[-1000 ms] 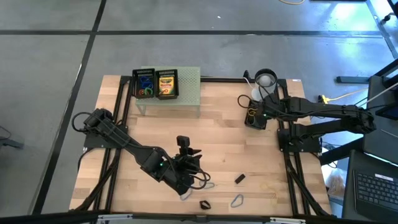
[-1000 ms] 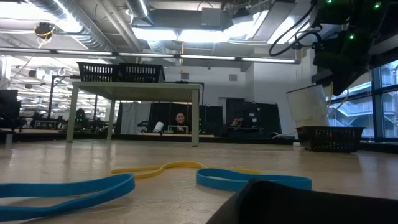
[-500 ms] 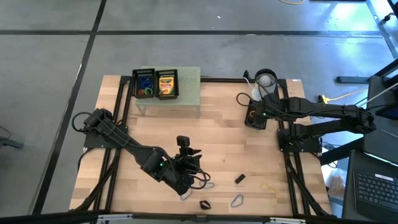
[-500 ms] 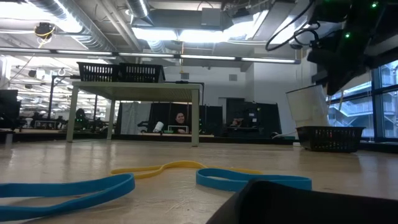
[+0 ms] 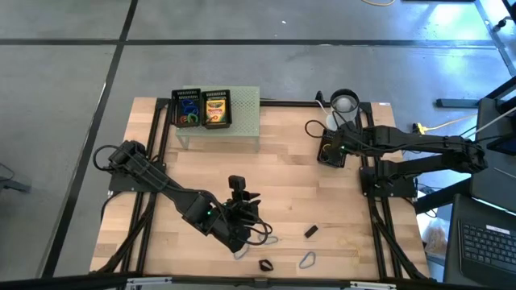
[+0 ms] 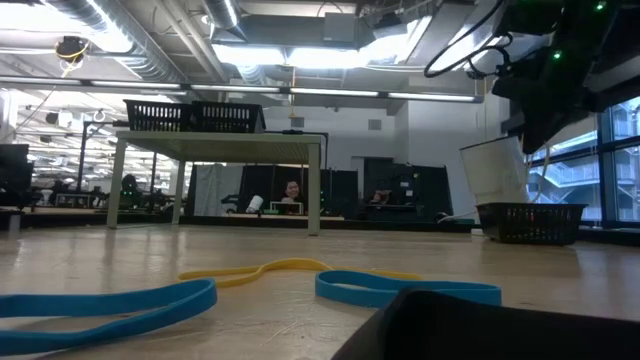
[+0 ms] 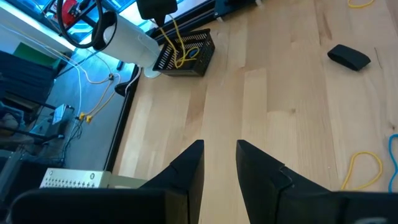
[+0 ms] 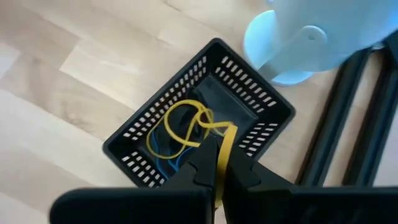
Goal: Pick & Place Office Desk Supplies
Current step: Put the yellow rubber band into the black bin, then put the black rubber band into the black bin
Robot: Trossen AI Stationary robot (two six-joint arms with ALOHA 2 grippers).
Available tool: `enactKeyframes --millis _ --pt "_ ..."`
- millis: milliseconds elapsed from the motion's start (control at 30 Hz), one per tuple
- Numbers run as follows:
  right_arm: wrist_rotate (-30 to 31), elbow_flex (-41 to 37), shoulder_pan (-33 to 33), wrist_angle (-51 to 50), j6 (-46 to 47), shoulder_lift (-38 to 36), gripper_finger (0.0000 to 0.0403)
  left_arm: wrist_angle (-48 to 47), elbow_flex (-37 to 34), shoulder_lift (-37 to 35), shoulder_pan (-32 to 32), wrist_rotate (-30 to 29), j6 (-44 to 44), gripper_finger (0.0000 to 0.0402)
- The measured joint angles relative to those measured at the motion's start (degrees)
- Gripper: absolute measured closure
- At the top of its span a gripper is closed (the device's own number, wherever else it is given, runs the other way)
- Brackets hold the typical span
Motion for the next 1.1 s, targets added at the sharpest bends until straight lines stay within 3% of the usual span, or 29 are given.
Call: enactKeyframes --millis 733,1100 --pt "-3.92 0.0 -0.01 2.49 -5.0 0.01 0.0394 -0.02 0.0 0.0 0.0 0.0 0.05 0.0315" --pt "-4.46 0.0 0.01 4.01 -4.92 0.01 0.027 -0.89 0.0 0.0 0.02 0.54 0.03 0.0315"
